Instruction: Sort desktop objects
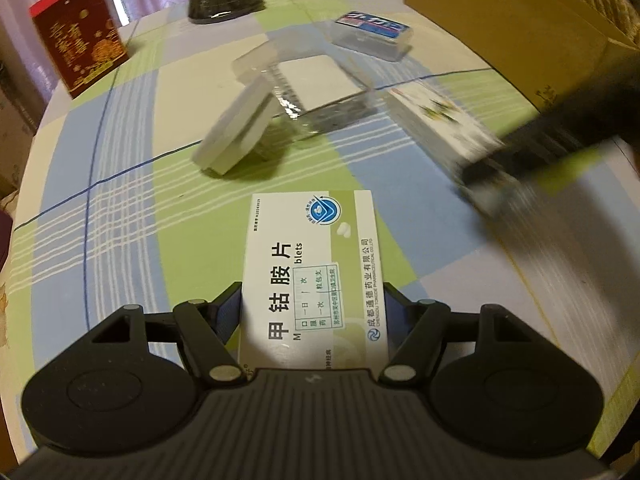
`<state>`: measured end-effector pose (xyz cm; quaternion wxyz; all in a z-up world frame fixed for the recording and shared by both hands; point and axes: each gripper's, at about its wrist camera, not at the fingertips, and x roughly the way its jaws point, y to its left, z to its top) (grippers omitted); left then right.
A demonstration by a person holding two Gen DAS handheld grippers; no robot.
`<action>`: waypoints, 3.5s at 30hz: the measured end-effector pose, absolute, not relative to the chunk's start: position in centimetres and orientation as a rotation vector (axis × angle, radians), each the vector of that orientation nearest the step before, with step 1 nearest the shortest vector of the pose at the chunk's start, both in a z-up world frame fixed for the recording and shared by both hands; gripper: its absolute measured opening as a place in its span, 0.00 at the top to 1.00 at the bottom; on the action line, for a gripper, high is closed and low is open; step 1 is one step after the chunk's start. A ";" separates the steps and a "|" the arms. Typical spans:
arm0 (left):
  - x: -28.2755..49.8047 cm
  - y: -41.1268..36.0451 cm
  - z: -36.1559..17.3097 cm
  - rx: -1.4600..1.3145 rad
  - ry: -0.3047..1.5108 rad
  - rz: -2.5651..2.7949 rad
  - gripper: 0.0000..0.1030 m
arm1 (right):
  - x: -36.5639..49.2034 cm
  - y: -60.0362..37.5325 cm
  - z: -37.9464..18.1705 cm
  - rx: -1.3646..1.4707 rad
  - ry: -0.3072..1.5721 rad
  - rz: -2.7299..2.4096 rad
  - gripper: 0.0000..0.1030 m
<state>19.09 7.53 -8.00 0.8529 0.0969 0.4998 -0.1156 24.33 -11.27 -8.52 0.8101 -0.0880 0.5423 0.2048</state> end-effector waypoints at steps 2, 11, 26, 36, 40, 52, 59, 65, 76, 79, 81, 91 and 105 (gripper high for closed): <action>18.9 7.1 -8.0 0.199 1.051 -0.258 0.35 | 22.4 -12.8 -8.7 -0.224 1.165 0.452 0.60; 18.3 6.0 -8.3 0.218 1.030 -0.257 0.33 | 18.7 -14.4 -9.5 -0.172 1.054 0.386 0.41; 18.4 5.8 -8.1 0.219 1.019 -0.216 0.35 | 19.2 -14.0 -9.9 -0.195 1.026 0.377 0.64; 15.7 3.7 -5.4 0.201 0.993 -0.242 0.35 | 16.8 -16.5 -6.2 -0.145 0.983 0.364 0.64; 14.4 2.2 -3.5 0.185 0.979 -0.254 0.35 | 15.7 -18.1 -4.2 -0.119 0.960 0.346 0.64; 14.7 -4.7 2.3 0.214 0.892 -0.345 0.35 | 14.1 -25.8 1.4 -0.030 0.868 0.206 0.64; 17.4 -10.0 5.2 0.217 0.836 -0.408 0.35 | 15.4 -29.7 4.2 -0.015 0.802 0.152 0.64; 21.0 -14.6 6.6 0.201 0.814 -0.436 0.35 | 17.9 -32.8 5.5 0.004 0.782 0.118 0.64; 27.1 -20.5 6.6 0.172 0.804 -0.463 0.35 | 23.9 -37.0 6.9 0.035 0.752 0.077 0.64; 28.4 -21.7 6.3 0.178 0.806 -0.469 0.35 | 25.2 -37.6 6.7 0.038 0.756 0.073 0.64; 29.3 -22.3 6.1 0.179 0.808 -0.476 0.35 | 25.9 -37.9 6.4 0.039 0.758 0.070 0.64; 31.3 -23.6 5.0 0.181 0.821 -0.483 0.35 | 27.8 -38.7 5.4 0.053 0.783 0.053 0.64; 32.5 -23.6 4.2 0.169 0.824 -0.481 0.35 | 29.1 -39.2 4.2 0.047 0.808 0.041 0.64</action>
